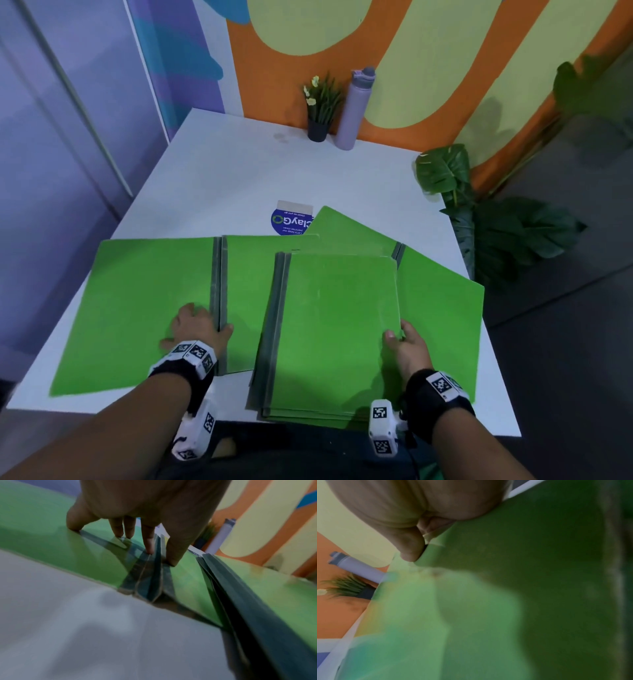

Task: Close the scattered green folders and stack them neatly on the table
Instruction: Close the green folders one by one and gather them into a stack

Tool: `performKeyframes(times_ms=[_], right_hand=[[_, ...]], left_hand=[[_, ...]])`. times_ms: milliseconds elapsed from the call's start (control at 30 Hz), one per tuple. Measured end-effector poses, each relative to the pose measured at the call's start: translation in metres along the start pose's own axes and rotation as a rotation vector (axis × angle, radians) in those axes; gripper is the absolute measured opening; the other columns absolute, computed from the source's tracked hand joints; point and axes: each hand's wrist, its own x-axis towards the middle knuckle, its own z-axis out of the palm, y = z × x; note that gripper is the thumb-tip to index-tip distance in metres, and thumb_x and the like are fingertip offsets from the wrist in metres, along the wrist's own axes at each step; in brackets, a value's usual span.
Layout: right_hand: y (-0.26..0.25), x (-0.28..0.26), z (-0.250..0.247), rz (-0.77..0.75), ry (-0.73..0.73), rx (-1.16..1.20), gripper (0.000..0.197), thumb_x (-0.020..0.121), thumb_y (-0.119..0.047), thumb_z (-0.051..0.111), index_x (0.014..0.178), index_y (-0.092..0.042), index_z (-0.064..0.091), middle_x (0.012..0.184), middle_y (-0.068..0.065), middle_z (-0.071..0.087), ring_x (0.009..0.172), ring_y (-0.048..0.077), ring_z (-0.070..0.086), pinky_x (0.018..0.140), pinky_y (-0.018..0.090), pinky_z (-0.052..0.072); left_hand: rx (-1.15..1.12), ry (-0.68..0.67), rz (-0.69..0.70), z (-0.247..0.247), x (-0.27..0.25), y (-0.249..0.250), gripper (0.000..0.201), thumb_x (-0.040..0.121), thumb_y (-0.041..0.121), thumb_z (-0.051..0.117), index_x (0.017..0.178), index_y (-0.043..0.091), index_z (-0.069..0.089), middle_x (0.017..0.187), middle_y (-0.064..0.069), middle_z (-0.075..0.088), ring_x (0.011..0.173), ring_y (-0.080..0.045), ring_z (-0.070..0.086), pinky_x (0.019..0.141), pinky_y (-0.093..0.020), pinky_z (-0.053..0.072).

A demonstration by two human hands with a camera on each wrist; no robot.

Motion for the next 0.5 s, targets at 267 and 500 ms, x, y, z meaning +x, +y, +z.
performKeyframes(times_ms=[267, 500], right_hand=[[-0.001, 0.003, 0.007, -0.005, -0.036, 0.044, 0.059, 0.091, -0.021, 0.056, 0.145, -0.028, 0.031, 0.154, 0.009, 0.029, 0.136, 0.035, 0.034, 0.108, 0.056, 0.033], [-0.006, 0.010, -0.004, -0.010, -0.020, 0.098, 0.059, 0.092, -0.017, 0.055, 0.145, -0.026, 0.031, 0.152, 0.012, 0.033, 0.132, 0.035, 0.039, 0.108, 0.053, 0.033]], left_hand=[[-0.029, -0.034, -0.042, 0.003, 0.012, 0.006, 0.031, 0.083, 0.044, 0.063, 0.099, 0.018, 0.071, 0.156, -0.010, 0.023, 0.139, -0.036, 0.026, 0.110, -0.061, 0.030], [-0.355, 0.196, -0.059, -0.045, 0.007, 0.028, 0.026, 0.092, 0.010, 0.051, 0.103, -0.012, 0.060, 0.122, -0.031, 0.051, 0.098, -0.045, 0.058, 0.082, -0.046, 0.050]])
